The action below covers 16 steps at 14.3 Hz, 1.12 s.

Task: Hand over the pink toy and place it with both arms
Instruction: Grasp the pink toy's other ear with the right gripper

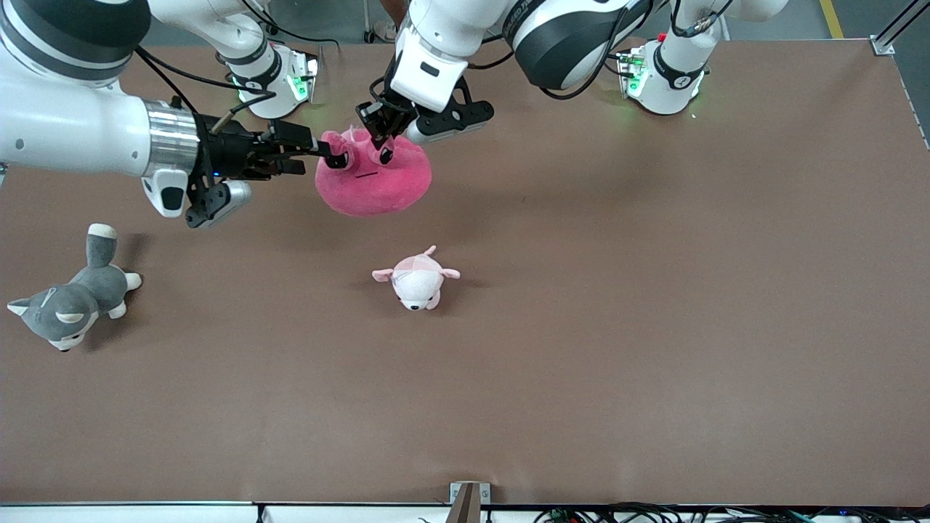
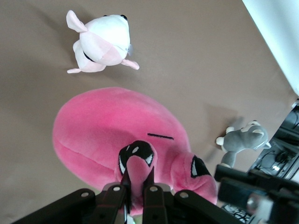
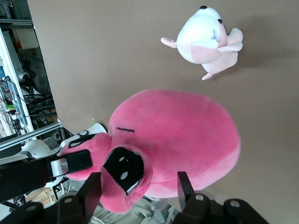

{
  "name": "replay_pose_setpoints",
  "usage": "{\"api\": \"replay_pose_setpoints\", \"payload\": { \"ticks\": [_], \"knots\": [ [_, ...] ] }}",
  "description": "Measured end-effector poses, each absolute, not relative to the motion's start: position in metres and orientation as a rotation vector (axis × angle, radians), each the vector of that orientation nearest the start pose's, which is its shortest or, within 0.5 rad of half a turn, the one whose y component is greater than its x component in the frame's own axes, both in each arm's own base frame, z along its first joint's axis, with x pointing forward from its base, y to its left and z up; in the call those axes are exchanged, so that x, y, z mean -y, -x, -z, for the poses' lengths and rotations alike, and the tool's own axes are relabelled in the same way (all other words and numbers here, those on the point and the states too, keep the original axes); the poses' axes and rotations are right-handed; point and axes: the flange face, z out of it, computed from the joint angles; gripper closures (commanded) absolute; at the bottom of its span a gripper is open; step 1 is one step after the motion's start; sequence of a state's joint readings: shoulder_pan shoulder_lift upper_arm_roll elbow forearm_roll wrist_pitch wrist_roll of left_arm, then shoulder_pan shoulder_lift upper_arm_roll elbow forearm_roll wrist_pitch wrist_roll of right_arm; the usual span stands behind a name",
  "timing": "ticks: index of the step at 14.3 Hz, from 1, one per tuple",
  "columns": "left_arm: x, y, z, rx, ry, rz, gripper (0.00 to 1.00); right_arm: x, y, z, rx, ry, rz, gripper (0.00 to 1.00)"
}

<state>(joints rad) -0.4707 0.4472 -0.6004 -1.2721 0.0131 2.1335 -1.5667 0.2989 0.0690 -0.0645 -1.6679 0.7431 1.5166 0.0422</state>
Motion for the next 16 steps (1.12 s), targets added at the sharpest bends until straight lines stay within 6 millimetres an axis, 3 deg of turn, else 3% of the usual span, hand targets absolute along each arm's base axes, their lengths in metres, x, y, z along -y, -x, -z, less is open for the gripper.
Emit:
{"api": "replay_pose_setpoints", "payload": {
  "ticks": [7,10,16],
  "knots": [
    [0.573,-0.427,-0.588,-0.803,-2.468,0.122,1.0,-0.215,-0.526,-0.563,0.189,2.405,-0.414,0.26],
    [0.573,-0.428,-0.586,-0.805,-2.469,0.124,0.99,-0.218,-0.525,-0.563,0.194,2.405,-0.415,0.33],
    [0.575,-0.431,-0.582,-0.808,-2.463,0.128,0.99,-0.227,-0.523,-0.562,0.21,2.406,-0.42,0.34]
  ]
}}
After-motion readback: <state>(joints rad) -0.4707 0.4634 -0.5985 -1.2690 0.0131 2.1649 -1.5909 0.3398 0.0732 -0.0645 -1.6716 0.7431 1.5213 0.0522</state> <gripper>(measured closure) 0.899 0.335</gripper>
